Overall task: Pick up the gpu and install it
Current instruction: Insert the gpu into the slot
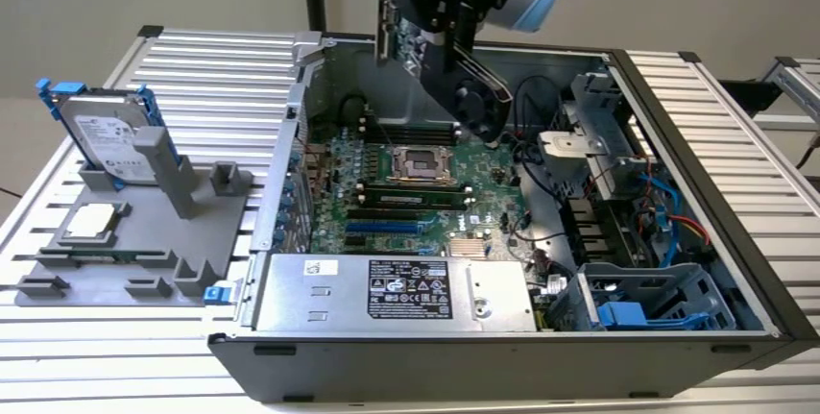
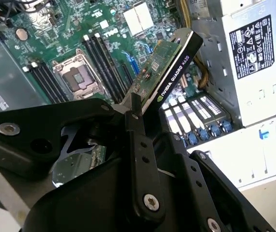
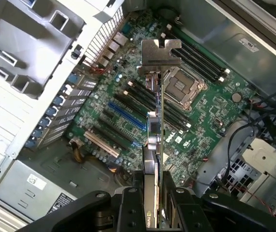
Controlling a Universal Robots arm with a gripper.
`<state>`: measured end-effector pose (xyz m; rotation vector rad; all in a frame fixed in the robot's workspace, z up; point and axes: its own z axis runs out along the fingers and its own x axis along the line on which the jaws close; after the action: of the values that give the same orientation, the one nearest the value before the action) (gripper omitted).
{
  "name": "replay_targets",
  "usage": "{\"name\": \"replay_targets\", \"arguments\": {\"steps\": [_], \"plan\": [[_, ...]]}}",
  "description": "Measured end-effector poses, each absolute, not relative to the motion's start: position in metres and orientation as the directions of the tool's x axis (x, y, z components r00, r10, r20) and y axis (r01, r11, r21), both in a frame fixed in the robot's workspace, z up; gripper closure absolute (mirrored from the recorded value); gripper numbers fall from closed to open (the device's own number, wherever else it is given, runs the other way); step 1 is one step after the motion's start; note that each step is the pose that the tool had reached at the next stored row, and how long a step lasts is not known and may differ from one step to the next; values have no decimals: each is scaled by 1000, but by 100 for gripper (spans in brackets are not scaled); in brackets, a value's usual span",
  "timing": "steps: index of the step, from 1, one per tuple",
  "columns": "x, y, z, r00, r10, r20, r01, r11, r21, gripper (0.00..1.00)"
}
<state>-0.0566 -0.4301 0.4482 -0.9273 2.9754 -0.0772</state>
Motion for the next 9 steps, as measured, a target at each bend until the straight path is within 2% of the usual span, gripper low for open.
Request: {"name": "replay_targets", "arguments": {"steps": [9], "plan": [[-57,-430,448,-778,-628,-8,-627,777,-54,100]]}}
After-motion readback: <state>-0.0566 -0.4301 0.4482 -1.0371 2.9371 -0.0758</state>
